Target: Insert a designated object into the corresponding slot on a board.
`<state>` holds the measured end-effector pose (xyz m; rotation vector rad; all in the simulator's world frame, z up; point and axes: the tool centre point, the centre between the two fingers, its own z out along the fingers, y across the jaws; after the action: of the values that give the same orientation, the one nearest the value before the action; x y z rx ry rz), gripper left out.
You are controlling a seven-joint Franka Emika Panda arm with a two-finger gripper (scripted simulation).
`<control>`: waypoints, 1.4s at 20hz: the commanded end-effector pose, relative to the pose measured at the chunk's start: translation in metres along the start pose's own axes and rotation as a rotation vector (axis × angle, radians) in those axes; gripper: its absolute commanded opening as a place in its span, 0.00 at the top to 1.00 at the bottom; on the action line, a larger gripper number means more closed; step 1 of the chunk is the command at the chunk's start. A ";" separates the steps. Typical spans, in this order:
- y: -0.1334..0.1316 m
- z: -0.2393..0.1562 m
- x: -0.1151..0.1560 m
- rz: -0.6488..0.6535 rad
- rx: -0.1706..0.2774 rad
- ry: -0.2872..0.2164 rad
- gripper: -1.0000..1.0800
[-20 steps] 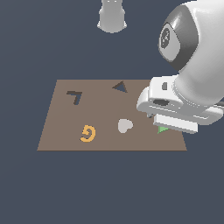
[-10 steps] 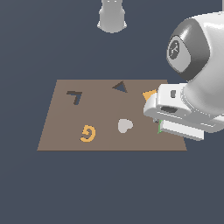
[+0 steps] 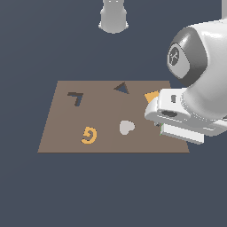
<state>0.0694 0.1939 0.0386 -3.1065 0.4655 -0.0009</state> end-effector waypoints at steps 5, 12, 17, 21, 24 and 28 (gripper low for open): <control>0.000 0.009 0.000 0.001 -0.001 -0.001 1.00; 0.000 0.009 0.000 0.001 -0.001 -0.001 1.00; 0.000 0.004 0.000 0.001 0.000 0.000 1.00; 0.001 0.006 0.000 -0.002 -0.001 -0.001 1.00; 0.001 0.005 -0.003 -0.016 -0.001 -0.001 1.00; 0.003 0.005 -0.010 -0.054 -0.001 -0.001 1.00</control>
<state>0.0620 0.1939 0.0330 -3.1158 0.4054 0.0015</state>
